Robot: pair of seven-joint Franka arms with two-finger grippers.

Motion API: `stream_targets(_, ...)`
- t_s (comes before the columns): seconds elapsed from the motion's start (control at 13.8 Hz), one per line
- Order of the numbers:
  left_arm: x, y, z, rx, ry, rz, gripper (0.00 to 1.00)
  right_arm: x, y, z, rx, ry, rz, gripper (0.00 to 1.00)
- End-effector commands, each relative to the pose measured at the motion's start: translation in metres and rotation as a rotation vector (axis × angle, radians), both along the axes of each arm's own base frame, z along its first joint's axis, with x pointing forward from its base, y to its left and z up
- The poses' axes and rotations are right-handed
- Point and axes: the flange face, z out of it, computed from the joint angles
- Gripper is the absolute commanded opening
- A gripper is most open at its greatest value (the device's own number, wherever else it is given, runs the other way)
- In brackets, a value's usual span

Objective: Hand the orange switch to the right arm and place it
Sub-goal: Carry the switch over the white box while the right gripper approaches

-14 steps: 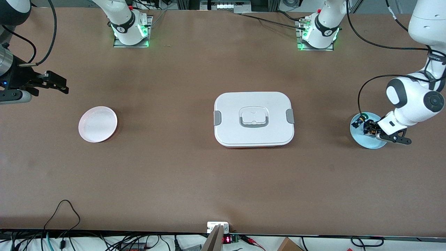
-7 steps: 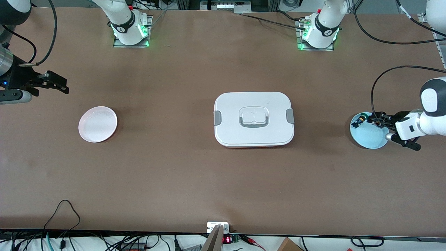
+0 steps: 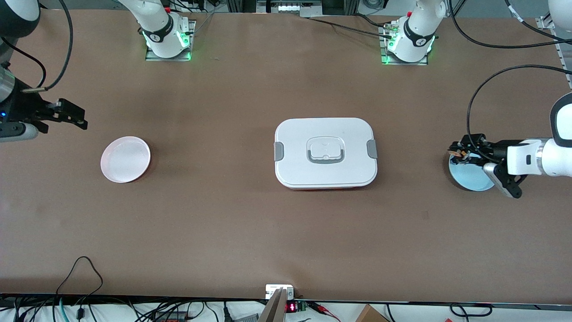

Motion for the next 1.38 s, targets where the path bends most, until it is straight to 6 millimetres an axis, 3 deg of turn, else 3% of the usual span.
stream_targets(0.0,0.003,-0.038,0.008,-0.222,-0.09,-0.105,0.22,0.007,0.007,0.001,0.009,0.001,0.01,1.0)
stream_targets(0.14,0.005,-0.075,-0.001,-0.458,-0.203,-0.165,0.22,0.011,0.006,-0.009,0.014,0.016,-0.009,1.0)
stream_targets(0.36,0.006,-0.117,-0.014,-0.693,-0.398,-0.207,0.21,0.023,0.006,-0.045,0.016,0.082,0.009,1.0)
stream_targets(0.51,0.011,-0.137,-0.009,-0.782,-0.508,-0.229,0.21,0.024,0.022,-0.065,0.014,0.125,0.061,1.0)
stream_targets(0.58,0.013,-0.149,-0.005,-0.825,-0.571,-0.234,0.21,0.022,0.044,-0.069,0.011,0.14,0.132,1.0)
stream_targets(0.8,0.016,-0.195,0.012,-0.932,-0.733,-0.22,0.21,0.022,0.068,-0.079,0.049,0.163,0.207,1.0)
stream_targets(1.09,0.007,-0.24,0.021,-0.967,-0.804,-0.212,0.21,0.026,0.11,-0.109,0.409,0.236,0.148,1.0)
stream_targets(1.3,-0.018,-0.281,0.016,-0.984,-0.929,-0.128,0.21,0.034,0.138,-0.128,0.695,0.318,0.011,1.0)
